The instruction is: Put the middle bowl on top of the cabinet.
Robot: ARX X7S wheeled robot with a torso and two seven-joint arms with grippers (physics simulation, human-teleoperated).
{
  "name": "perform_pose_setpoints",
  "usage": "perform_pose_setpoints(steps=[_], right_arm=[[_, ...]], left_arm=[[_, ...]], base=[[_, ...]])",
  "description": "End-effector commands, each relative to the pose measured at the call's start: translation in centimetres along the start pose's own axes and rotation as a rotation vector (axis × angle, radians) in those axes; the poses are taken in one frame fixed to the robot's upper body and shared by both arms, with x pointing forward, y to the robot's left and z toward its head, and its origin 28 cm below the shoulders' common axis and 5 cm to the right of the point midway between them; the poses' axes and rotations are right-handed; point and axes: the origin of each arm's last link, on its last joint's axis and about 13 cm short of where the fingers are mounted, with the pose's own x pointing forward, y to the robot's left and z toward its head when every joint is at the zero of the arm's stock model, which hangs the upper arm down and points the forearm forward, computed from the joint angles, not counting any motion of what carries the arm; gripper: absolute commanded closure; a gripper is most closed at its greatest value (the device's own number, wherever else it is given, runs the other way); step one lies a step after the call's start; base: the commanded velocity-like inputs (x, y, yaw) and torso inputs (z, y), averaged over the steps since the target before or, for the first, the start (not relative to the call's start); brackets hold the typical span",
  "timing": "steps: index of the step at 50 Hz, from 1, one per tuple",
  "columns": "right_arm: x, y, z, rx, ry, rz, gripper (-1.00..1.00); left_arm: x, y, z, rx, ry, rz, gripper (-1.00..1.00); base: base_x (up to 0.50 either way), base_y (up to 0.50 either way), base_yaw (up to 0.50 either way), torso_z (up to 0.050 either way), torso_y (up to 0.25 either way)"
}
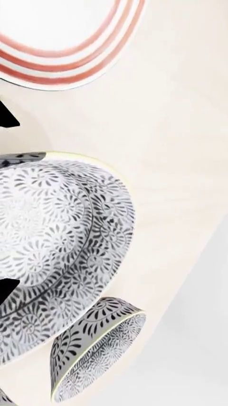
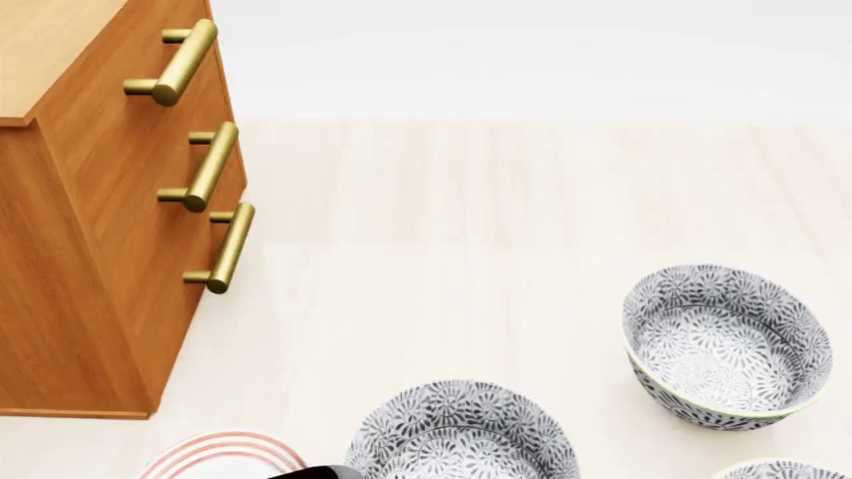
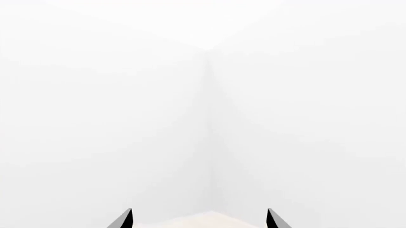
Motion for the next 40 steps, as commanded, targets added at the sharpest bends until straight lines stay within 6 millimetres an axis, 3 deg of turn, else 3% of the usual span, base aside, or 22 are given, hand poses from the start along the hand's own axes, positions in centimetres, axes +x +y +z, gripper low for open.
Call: perform_pose_setpoints(steps=[1,15,16,35,40], right_arm=[[-0.08,-0.09,0.11,-0.001,-0.003,0.001,-1.00],[-0.13,-0.18,0.13,-0.003,-0.007,0.000,-1.00],[-0.13,-0.18,0.12,-0.003,-0.007,0.000,-1.00],[-0.07,-0.18,0.06,-0.003,-0.006,0.000,-1.00],[-0.04,-0.16,-0.02,-0.002,-0.006,0.001,-1.00]], left_arm=[[0.24,0.13,-0.27,-0.005,0.010,-0.006,-1.00],[0.54,0.34,-0.36,-0.032,0.019,-0.028,-1.00],[0.51,0.34,-0.34,-0.037,0.016,-0.033,1.00],[-0.09,0.18,0.17,-0.077,-0.071,-0.132,1.00],[-0.29,0.10,0.32,-0.082,-0.067,-0.144,1.00]], base=[[0.00,0.00,0.00,0.000,0.000],[0.00,0.00,0.00,0.000,0.000],[0.00,0.00,0.00,0.000,0.000],[0.00,0.00,0.00,0.000,0.000],[0.00,0.00,0.00,0.022,0.223]])
